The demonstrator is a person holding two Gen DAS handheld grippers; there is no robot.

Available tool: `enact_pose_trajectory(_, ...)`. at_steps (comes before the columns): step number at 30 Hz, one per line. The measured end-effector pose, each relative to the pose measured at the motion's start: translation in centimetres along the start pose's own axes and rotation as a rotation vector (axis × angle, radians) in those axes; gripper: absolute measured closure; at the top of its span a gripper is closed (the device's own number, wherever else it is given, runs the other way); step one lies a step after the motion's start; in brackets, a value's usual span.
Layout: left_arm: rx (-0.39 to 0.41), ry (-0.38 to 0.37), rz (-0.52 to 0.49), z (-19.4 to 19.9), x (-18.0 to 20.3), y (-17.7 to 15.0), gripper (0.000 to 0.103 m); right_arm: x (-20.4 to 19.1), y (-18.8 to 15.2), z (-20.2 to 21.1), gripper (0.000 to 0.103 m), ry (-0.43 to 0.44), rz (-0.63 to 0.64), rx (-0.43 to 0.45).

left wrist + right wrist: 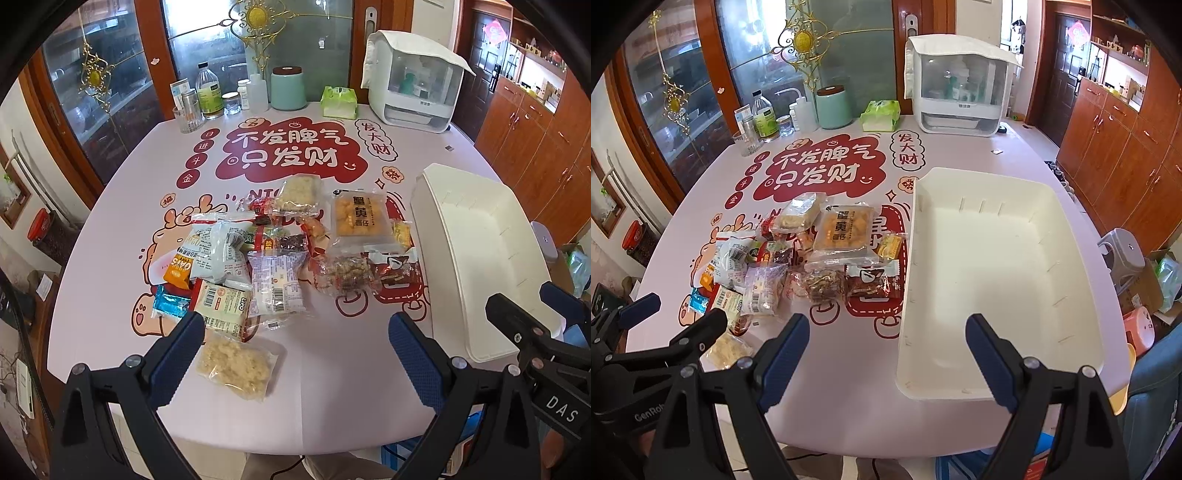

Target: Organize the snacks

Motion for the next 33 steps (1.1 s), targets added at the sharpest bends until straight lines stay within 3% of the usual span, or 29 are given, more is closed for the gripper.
enact_pose_trajectory(18, 0.005, 0.013, 0.006, 0.5, -0.5, -0.7, 0.004, 0.3, -0.3, 0.3, 0.016, 0.002, -0.001, 0.005)
enact_pose_trajectory(24, 0.023, 0.021, 0.037, 1.1, -2.6, -0.4, 0.004, -0.8, -0.1, 0.8, 0.016, 0.011, 0.0, 0.013)
enact_pose_trajectory(33, 0.03, 0.037, 0.088, 1.5, -7.5, 0.0, 0.004, -5.6, 1.0, 0.8, 0.016, 0.015, 0.057, 0.019)
Point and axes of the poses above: each gripper's, at about its wrist camera, not at the fingertips, and z roughly against the way its jaws point, x to its right, y to its top, the point moved 4 cm from there along -z, roughly the way its jaws point, and after that the axes turned 13 degrees about -x, right-handed, at the moved point
